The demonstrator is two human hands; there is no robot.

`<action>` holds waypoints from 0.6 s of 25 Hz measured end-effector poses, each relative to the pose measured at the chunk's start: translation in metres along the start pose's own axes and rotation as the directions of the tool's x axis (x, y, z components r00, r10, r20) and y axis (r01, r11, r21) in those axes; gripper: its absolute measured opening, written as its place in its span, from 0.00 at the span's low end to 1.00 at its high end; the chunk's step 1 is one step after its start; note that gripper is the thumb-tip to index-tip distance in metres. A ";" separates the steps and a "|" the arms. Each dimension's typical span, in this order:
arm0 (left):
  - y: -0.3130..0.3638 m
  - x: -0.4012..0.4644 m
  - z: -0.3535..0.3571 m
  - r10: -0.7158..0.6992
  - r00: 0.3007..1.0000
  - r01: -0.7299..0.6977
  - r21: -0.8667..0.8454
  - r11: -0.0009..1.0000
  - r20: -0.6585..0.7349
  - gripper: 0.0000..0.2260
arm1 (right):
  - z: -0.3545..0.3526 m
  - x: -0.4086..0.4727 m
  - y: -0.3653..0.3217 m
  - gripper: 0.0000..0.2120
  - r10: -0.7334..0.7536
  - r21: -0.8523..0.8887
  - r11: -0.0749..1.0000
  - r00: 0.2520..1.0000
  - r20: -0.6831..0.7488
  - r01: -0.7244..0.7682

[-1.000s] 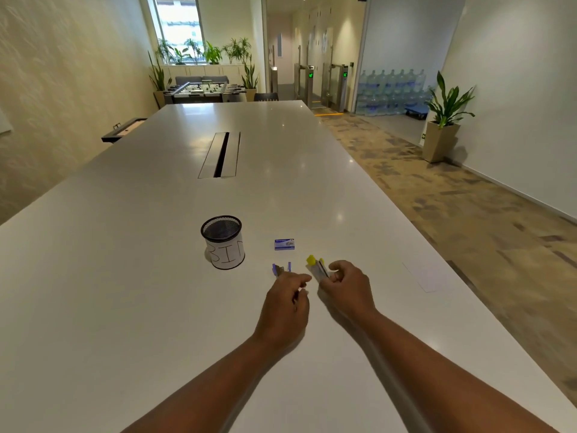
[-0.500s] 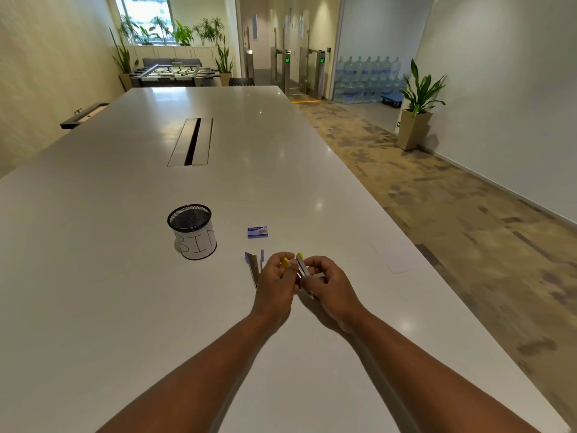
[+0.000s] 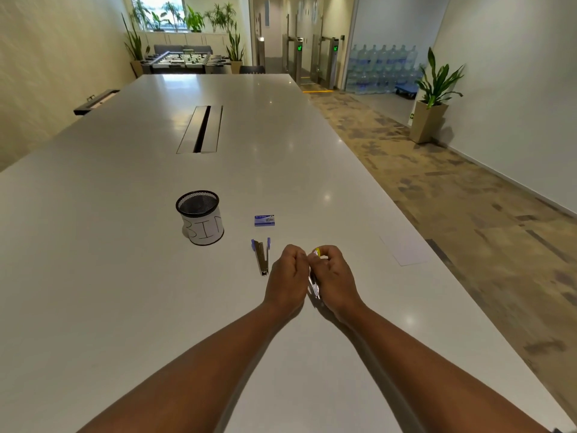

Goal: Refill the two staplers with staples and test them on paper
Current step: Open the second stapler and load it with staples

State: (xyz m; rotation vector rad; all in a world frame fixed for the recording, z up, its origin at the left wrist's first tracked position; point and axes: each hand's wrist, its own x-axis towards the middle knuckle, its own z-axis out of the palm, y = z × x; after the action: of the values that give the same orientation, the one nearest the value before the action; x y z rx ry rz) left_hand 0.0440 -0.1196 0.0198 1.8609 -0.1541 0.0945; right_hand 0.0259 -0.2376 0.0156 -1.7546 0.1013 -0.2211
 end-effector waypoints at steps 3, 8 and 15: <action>0.003 -0.002 0.004 0.013 1.000 -0.012 0.052 0.999 -0.015 0.11 | 0.003 -0.002 -0.001 0.07 -0.017 0.039 0.999 0.999 -0.036 0.018; 0.002 0.002 0.005 -0.061 0.991 0.057 -0.044 0.997 -0.115 0.11 | -0.004 0.003 0.004 0.10 0.129 0.381 0.923 0.971 -0.200 -0.044; -0.003 0.008 -0.002 -0.124 0.991 0.094 -0.375 0.922 -0.056 0.10 | -0.008 -0.006 -0.005 0.08 0.079 0.417 0.907 0.946 -0.315 0.063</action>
State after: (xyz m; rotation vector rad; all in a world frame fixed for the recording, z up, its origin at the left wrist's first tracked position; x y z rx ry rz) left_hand 0.0522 -0.1173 0.0189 1.4797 -0.0100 0.0564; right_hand 0.0184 -0.2429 0.0209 -1.2712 0.2804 -0.4912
